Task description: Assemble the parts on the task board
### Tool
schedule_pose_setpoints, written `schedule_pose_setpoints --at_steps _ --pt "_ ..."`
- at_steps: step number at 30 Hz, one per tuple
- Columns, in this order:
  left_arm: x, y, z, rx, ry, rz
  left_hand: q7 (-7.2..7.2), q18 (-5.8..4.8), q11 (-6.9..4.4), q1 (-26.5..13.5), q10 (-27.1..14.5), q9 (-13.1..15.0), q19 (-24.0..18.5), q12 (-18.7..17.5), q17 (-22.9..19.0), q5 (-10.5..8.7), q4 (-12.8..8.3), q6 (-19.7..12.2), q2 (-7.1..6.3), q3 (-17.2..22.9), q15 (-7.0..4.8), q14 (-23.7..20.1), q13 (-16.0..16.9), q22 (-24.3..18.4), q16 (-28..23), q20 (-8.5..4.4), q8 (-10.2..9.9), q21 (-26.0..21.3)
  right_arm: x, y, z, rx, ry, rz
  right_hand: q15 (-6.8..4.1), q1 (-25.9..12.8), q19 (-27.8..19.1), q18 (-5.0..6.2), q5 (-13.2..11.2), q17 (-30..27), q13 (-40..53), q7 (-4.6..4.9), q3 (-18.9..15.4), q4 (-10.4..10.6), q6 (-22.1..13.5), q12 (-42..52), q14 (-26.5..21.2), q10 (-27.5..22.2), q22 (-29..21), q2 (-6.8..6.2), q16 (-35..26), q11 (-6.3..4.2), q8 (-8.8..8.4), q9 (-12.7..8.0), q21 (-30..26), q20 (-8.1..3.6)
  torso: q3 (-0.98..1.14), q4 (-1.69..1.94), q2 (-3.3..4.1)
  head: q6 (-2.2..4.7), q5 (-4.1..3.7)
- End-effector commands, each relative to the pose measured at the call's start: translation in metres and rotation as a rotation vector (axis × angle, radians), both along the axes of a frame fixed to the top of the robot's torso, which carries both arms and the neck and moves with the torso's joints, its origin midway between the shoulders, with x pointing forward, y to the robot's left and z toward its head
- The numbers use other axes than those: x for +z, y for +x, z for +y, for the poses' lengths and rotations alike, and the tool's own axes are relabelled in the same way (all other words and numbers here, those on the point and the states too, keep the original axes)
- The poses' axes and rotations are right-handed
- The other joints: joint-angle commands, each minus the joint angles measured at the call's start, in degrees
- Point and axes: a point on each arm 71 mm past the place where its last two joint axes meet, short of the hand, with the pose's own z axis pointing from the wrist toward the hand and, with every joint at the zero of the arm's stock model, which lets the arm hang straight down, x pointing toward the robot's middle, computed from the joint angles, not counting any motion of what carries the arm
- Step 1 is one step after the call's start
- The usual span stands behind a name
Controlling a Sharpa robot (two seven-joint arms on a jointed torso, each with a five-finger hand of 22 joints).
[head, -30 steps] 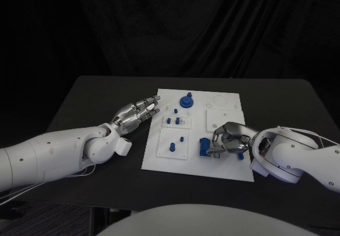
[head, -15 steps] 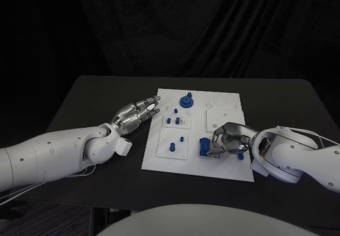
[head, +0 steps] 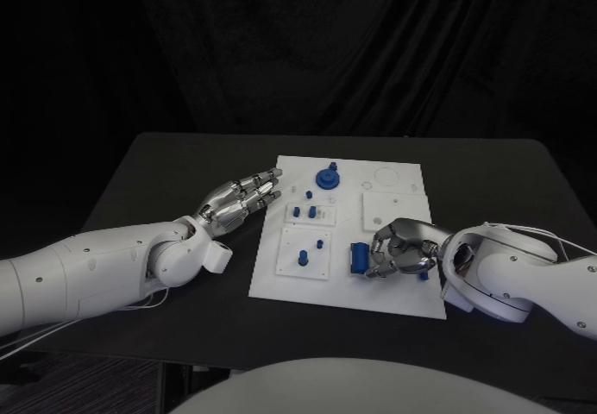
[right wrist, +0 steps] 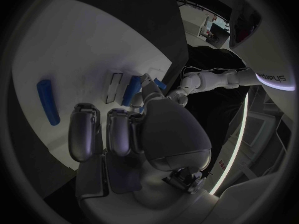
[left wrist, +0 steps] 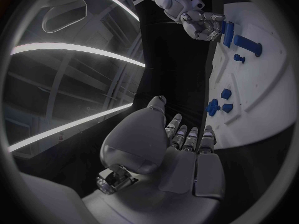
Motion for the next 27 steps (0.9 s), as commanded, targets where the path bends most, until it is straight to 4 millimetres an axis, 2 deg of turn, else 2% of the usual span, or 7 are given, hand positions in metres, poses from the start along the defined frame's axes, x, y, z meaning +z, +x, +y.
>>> schedule_pose_setpoints --at_steps 1,6,10,15,20,23,27 --pt "0.0 -0.001 -0.001 -0.012 -0.016 -0.003 0.23 0.05 0.4 -0.3 -0.1 0.0 -0.1 0.4 -0.1 -0.16 -0.1 0.0 0.32 0.3 0.39 0.0 0.1 0.1 -0.2 0.41 0.3 0.2 -0.002 -0.002 0.0 0.011 -0.022 0.018 -0.3 -0.7 1.6 -0.32 0.2 0.0 13.1 0.11 -0.4 0.1 -0.3 -0.3 3.0 5.1 12.0 0.14 -0.3 -0.09 -0.34 -0.1 -0.3 -0.18 0.0 0.06 0.0 -0.01 -0.02" --pt "0.0 -0.001 0.0 -0.01 -0.015 -0.003 0.23 0.05 0.4 -0.3 -0.1 0.0 -0.1 0.4 -0.1 -0.16 -0.1 0.0 0.32 0.3 0.39 0.0 0.1 0.1 -0.2 0.41 0.3 0.2 0.0 -0.003 -0.001 -0.003 -0.004 -0.001 -0.08 -5.5 1.6 -0.34 0.1 0.0 13.2 0.3 -2.8 3.3 -0.1 -0.3 3.0 5.2 12.0 -0.27 -0.3 0.11 -1.43 -0.8 -0.3 0.07 0.0 0.03 0.02 -0.01 0.05" --pt "0.001 -0.001 0.001 -0.008 -0.015 -0.004 0.34 0.08 0.53 -0.4 -0.1 0.0 -0.1 0.4 -0.1 -0.26 -0.1 0.0 0.34 0.3 0.4 0.0 0.1 0.1 -0.2 0.43 0.3 0.3 0.005 -0.007 -0.004 -0.026 0.023 -0.029 -0.05 -10.4 2.0 -0.5 0.2 0.9 14.0 0.32 -4.8 7.8 1.2 0.3 3.3 5.6 12.2 -0.08 0.1 0.13 -3.84 -3.1 0.4 0.13 -0.02 0.0 0.02 -0.01 0.16" --pt "0.001 -0.001 0.001 -0.006 -0.014 -0.004 0.35 0.08 0.54 -0.4 -0.1 0.1 -0.1 0.4 -0.1 -0.26 -0.1 0.0 0.34 0.3 0.4 0.0 0.1 0.1 -0.2 0.43 0.3 0.3 0.014 -0.012 -0.017 -0.076 0.033 -0.059 0.41 -12.9 2.3 -0.62 0.2 1.3 14.3 1.1 -5.9 12.0 3.2 0.5 3.3 5.7 12.4 0.62 0.4 0.74 -11.16 -9.9 0.9 0.48 0.02 0.01 0.05 -0.01 -0.04" --pt "0.001 -0.002 0.002 -0.003 -0.012 -0.004 0.39 0.09 0.61 -0.4 -0.1 0.1 -0.1 0.5 -0.1 -0.17 -0.1 0.1 0.37 0.3 0.39 0.0 0.1 0.1 -0.2 0.44 0.4 0.3 0.024 -0.012 -0.039 -0.129 -0.039 -0.106 1.03 -14.5 2.4 -0.68 0.2 1.7 14.6 1.96 -6.9 14.6 6.5 0.7 3.4 5.9 12.5 1.01 0.7 1.56 -19.05 -17.4 1.3 1.06 0.05 -0.01 0.06 -0.01 0.0" --pt "0.001 -0.002 0.003 -0.001 -0.011 -0.004 0.39 0.09 0.61 -0.4 -0.1 0.1 -0.1 0.5 -0.1 -0.17 -0.1 0.1 0.37 0.3 0.39 0.0 0.1 0.1 -0.2 0.44 0.4 0.3 0.027 -0.013 -0.051 -0.148 -0.108 -0.128 1.11 -17.5 2.4 -0.67 0.2 1.6 14.8 2.03 -7.9 15.0 8.3 0.8 3.3 5.9 12.5 1.96 0.7 1.65 -21.18 -19.4 1.3 1.18 0.04 -0.02 0.06 -0.01 -0.08" --pt "0.001 -0.002 0.003 0.0 -0.01 -0.004 0.4 0.11 0.64 -0.4 -0.1 0.1 -0.1 0.5 -0.1 -0.11 -0.1 0.1 0.4 0.4 0.39 0.0 0.1 0.1 -0.2 0.44 0.4 0.3 0.031 -0.015 -0.066 -0.164 -0.222 -0.179 1.05 -16.7 2.3 -0.66 0.3 1.4 14.9 2.0 -8.1 14.2 9.5 0.9 3.3 6.0 12.4 1.79 0.7 1.69 -22.32 -20.3 1.3 1.16 0.0 -0.01 0.03 -0.01 -0.2"
